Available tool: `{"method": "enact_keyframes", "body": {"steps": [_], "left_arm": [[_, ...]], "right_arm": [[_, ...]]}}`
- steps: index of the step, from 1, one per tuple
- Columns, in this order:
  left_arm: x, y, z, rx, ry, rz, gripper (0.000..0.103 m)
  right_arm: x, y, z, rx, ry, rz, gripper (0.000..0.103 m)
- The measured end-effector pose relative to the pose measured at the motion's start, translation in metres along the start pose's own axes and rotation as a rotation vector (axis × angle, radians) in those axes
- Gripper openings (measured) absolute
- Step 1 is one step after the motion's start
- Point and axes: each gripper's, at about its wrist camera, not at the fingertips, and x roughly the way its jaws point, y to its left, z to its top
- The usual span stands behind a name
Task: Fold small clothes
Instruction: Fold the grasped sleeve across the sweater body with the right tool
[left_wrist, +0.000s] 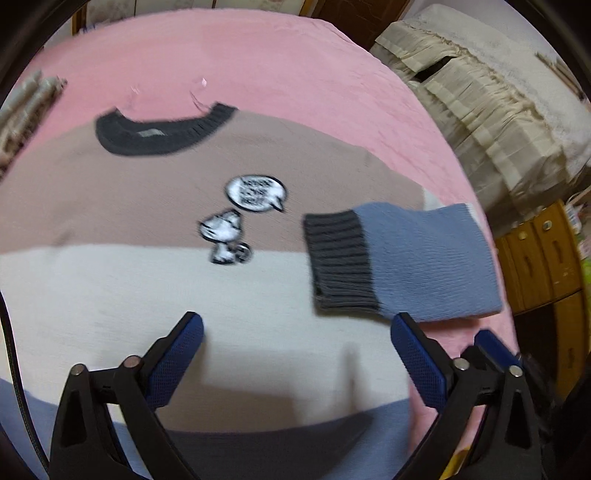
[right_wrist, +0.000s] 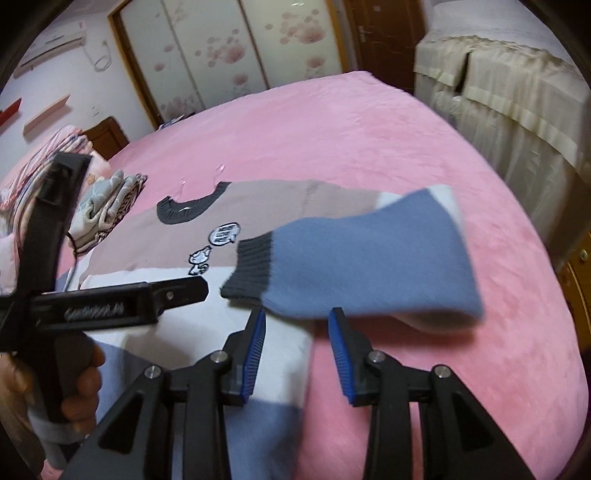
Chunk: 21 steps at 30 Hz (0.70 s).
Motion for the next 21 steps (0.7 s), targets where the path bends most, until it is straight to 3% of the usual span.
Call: {"method": "enact_keyframes", "body": {"steps": [5, 13, 15, 19, 21], "left_arm": [[0.022, 0.000, -0.006, -0.076, 0.049, -0.138, 0.078], [0.047, 0.006, -0.010, -0.253, 0.045, -0.321, 0.073], [0.058, 0.006, -0.005, -0.309, 0.058, -0.381, 0.056], [0.075, 0.003, 0.000, -0.367, 0.058, -0.382, 0.042], [0.083, -0.001, 0.004, -0.372, 0.082, -0.354, 0.009]], "right_arm": [[-0.014, -0.019, -0.015, 0.092, -0.008, -0.001, 0.036], [-0.017, -0.036, -0.030, 0.149, 0.004, 0.000, 0.036], [-0.018, -0.040, -0.033, 0.155, 0.003, 0.001, 0.036], [-0.018, -0.044, -0.037, 0.167, 0.005, -0.002, 0.036], [-0.018, -0.045, -0.039, 0.171, 0.008, -0.005, 0.036]]}}
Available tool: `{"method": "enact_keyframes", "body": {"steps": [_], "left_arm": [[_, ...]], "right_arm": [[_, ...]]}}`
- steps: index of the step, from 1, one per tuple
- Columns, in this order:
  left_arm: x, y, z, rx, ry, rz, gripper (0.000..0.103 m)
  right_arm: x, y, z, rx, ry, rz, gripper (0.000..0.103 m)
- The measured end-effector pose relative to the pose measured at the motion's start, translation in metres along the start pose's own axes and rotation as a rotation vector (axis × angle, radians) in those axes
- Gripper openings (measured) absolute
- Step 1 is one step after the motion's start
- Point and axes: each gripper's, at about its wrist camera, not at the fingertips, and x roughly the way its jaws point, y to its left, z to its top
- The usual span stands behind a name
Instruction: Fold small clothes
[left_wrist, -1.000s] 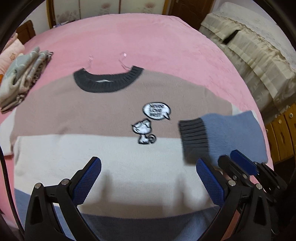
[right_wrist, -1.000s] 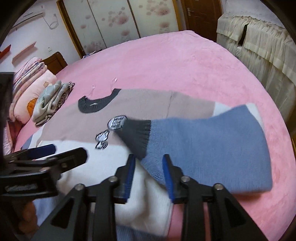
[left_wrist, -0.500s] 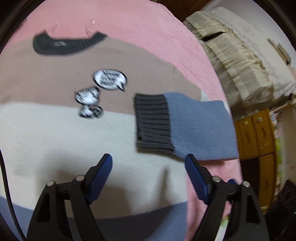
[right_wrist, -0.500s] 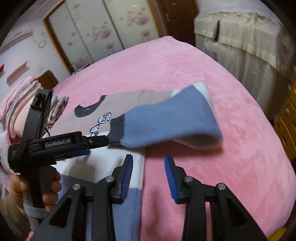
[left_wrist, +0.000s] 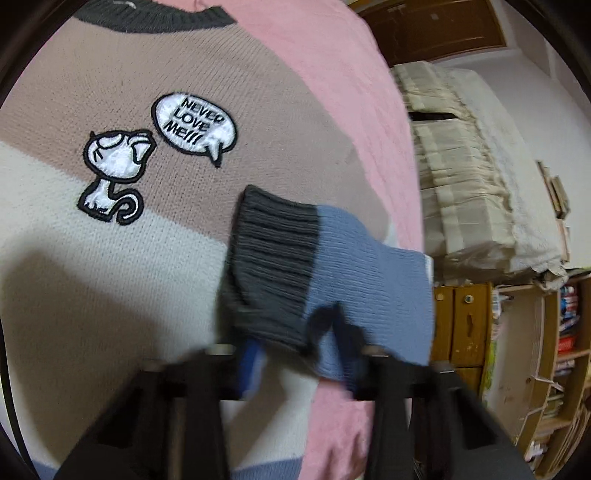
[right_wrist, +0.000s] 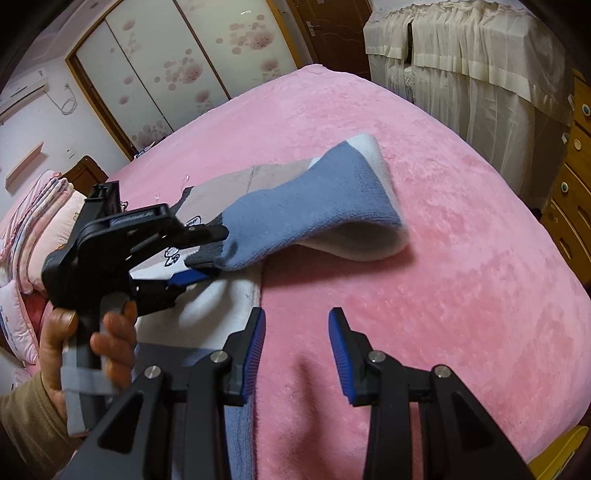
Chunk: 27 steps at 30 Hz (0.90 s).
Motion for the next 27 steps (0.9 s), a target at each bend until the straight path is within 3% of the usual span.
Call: {"method": "enact_keyframes", "body": {"steps": [2, 7, 12, 15, 19, 27], "left_arm": [[0.003, -0.009, 0.004, 0.019, -0.003, 0.027, 0.008], [-0.032, -0.059, 0.013, 0.215, -0.105, 0.100, 0.008], [-0.097, -0.112, 0.035, 0.426, -0.339, 0.180, 0.008], [-0.134, -0.122, 0.048, 0.498, -0.457, 0.253, 0.008], [-0.170, -0.100, 0.064, 0.475, -0.523, 0.327, 0.008], [-0.190, 0.005, 0.081, 0.295, -0.533, 0.428, 0.008]], "right_arm": [[0.000, -0.002, -0.002, 0.002, 0.002, -0.006, 0.036], [-0.005, -0.006, -0.004, -0.003, -0.004, -0.030, 0.036], [-0.004, -0.005, -0.002, 0.009, 0.000, -0.032, 0.036], [0.000, 0.004, 0.002, -0.009, -0.002, -0.027, 0.036], [0.013, 0.017, 0.008, -0.039, 0.014, -0.018, 0.036], [0.056, 0.044, 0.027, -0.095, 0.055, -0.029, 0.037]]}}
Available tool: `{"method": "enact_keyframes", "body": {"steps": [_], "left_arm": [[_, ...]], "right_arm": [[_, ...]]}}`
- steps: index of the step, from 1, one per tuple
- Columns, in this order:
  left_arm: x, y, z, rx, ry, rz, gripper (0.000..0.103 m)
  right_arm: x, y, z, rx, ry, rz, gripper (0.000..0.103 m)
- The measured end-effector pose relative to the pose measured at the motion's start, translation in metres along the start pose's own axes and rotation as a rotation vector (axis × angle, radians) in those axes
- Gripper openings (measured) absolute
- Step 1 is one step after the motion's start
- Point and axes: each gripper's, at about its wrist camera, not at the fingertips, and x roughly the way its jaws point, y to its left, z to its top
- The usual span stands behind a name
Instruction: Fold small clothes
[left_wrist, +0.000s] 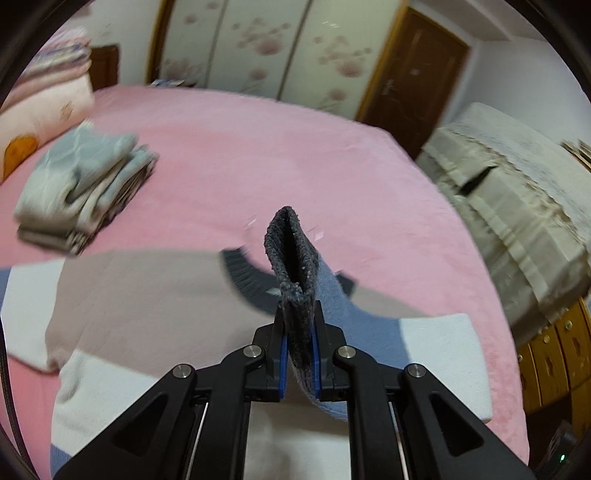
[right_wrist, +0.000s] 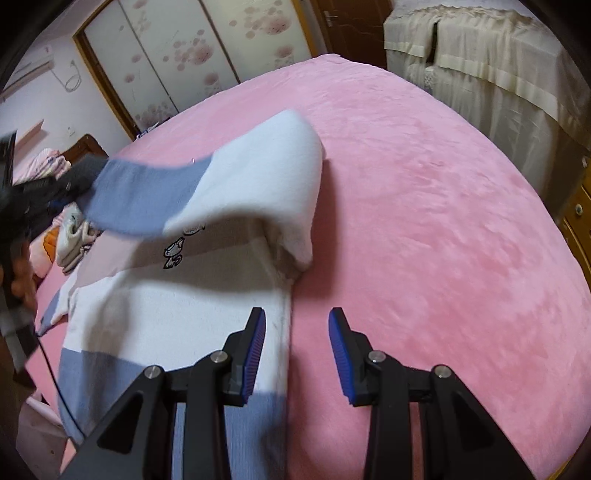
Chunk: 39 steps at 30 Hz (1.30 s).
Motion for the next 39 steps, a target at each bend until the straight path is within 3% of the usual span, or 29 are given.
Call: {"method": "enact_keyframes", "body": {"steps": [6, 16, 17, 18, 19, 28, 33, 39], "left_arm": [[0.013, 0.050, -0.028, -0.053, 0.043, 0.037, 0.008], [0.021, 0.083, -0.031, -0.142, 0.068, 0.033, 0.008], [0.020, 0.085, -0.031, -0.147, 0.067, 0.035, 0.008], [0.021, 0.087, -0.031, -0.152, 0.066, 0.038, 0.008], [0.021, 0.089, -0.031, -0.157, 0.066, 0.043, 0.008], [0.045, 0.120, -0.064, -0.192, 0.152, 0.072, 0.009], [0.047, 0.119, -0.063, -0.168, 0.146, 0.064, 0.009], [0.031, 0.112, -0.040, -0.121, 0.046, 0.038, 0.009]], "right_arm": [[0.030, 0.001, 0.014, -0.004, 0.029, -0.035, 0.037], [0.045, 0.003, 0.028, 0.025, 0.015, -0.025, 0.037], [0.046, 0.004, 0.029, 0.022, 0.013, -0.023, 0.036], [0.047, 0.004, 0.029, 0.018, 0.009, -0.023, 0.025], [0.048, 0.006, 0.028, 0.011, 0.008, -0.019, 0.021], [0.046, 0.006, 0.020, 0.075, -0.016, -0.089, 0.019], [0.047, 0.009, 0.021, 0.066, -0.008, -0.107, 0.019], [0.049, 0.011, 0.018, 0.068, -0.009, -0.120, 0.019]]}}
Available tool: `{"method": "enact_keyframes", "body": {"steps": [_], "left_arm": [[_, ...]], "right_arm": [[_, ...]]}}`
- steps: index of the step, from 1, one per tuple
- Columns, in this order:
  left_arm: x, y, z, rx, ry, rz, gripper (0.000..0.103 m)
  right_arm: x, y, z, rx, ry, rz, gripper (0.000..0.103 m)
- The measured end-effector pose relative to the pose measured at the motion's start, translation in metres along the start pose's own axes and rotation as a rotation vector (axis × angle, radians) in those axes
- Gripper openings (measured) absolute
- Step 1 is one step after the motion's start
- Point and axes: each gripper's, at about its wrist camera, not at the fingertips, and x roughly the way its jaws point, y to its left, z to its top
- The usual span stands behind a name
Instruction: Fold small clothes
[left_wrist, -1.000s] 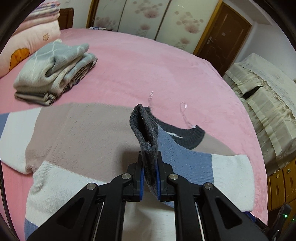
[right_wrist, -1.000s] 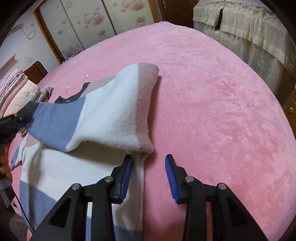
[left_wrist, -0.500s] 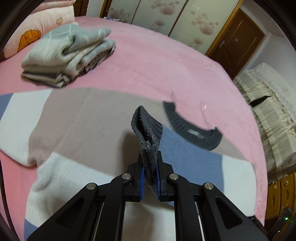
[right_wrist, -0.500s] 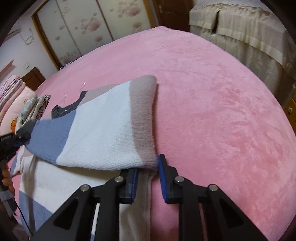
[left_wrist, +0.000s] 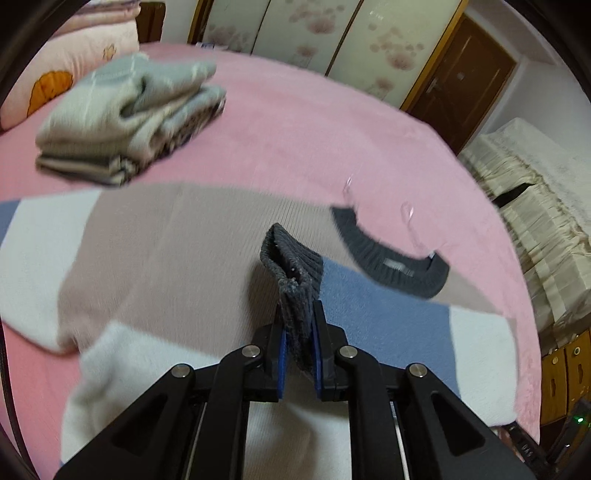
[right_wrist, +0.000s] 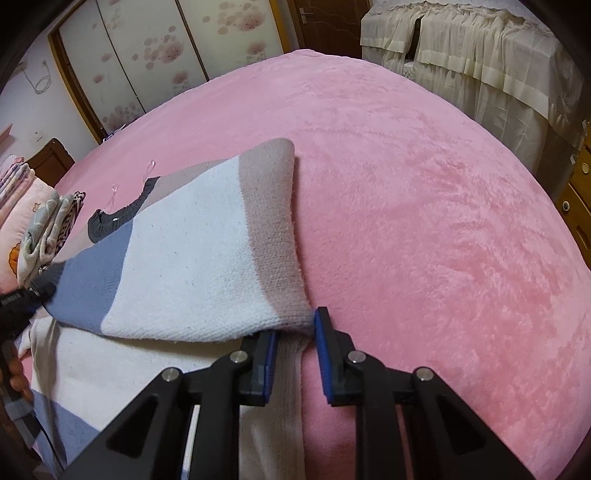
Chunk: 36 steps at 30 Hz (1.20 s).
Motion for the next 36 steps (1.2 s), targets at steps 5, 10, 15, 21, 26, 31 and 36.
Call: {"method": "enact_keyframes", "body": {"steps": [5, 10, 15, 21, 26, 31, 36], "left_arm": [[0.020, 0.006, -0.002, 0.014, 0.047, 0.058, 0.010], [0.030, 0.014, -0.009, 0.008, 0.081, 0.062, 0.020], [0.007, 0.021, -0.008, 0.038, 0.076, 0.060, 0.036], [-0.029, 0.021, 0.001, 0.057, 0.007, 0.022, 0.036], [-0.021, 0.002, 0.012, 0.052, 0.015, -0.037, 0.036], [0.012, -0.023, 0.016, 0.096, 0.063, -0.040, 0.034], [0.044, -0.028, 0.019, 0.106, 0.112, -0.020, 0.023]], "right_arm": [[0.005, 0.008, -0.003, -0.027, 0.010, -0.030, 0.019], [0.001, 0.009, -0.002, -0.055, 0.044, -0.030, 0.022], [-0.029, 0.001, 0.000, -0.084, 0.058, -0.002, 0.029], [-0.070, -0.007, 0.023, -0.088, -0.033, 0.044, 0.050], [-0.044, 0.001, 0.067, -0.070, -0.051, 0.056, 0.051], [0.013, 0.012, 0.101, -0.042, 0.025, 0.073, 0.051], [0.049, 0.012, 0.121, 0.017, 0.068, 0.087, 0.051]]}}
